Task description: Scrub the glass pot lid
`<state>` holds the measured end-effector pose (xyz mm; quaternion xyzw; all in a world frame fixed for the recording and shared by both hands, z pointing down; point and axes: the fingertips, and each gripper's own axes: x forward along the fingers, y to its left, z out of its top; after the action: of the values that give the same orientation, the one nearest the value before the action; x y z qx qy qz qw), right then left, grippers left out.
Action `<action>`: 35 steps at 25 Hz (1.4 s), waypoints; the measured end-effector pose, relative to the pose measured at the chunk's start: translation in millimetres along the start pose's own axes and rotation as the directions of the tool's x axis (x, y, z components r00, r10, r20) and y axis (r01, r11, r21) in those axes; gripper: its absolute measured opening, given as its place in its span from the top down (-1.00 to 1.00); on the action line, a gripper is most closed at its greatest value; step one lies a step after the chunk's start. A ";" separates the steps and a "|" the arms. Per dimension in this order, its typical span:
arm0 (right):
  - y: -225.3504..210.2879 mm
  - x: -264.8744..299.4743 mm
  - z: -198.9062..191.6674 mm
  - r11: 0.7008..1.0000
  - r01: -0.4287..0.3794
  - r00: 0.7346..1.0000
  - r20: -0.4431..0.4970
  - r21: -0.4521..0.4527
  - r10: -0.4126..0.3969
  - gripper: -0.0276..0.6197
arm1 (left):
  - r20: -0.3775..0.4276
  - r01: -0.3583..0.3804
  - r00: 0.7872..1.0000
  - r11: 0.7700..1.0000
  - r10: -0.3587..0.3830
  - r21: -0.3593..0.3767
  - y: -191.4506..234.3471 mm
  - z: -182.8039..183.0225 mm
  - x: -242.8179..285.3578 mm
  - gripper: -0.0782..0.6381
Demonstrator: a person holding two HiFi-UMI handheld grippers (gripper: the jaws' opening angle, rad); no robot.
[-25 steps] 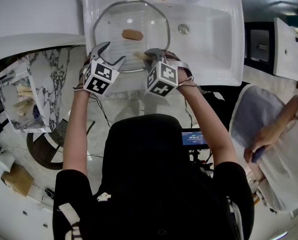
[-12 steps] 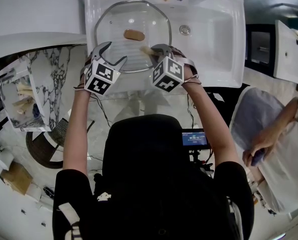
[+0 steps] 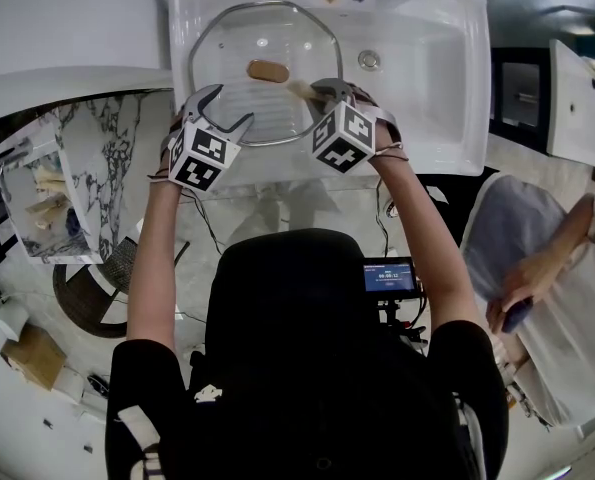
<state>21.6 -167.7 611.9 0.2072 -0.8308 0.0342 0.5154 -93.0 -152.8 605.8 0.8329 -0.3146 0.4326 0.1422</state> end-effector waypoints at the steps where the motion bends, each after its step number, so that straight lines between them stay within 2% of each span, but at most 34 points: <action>1: -3.3 0.3 -1.3 1.000 0.005 1.000 -0.002 0.005 -0.005 0.83 | 0.000 0.000 1.000 1.000 0.000 0.000 -0.1 -0.1 0.1 -0.04; 18: -53.2 4.8 -15.1 0.991 0.124 0.991 -0.051 0.058 -0.121 0.83 | -0.001 -0.003 1.000 1.000 0.003 -0.003 0.6 0.3 0.5 -0.04; 35: -39.8 3.8 -11.2 0.991 0.124 0.992 -0.044 0.055 -0.121 0.83 | 0.003 -0.004 1.000 1.000 0.004 -0.002 0.4 0.7 1.3 -0.04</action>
<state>44.7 -202.2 614.3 0.2717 -0.8046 0.0305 0.5271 -92.3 -153.9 606.4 0.8329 -0.3168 0.4312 0.1416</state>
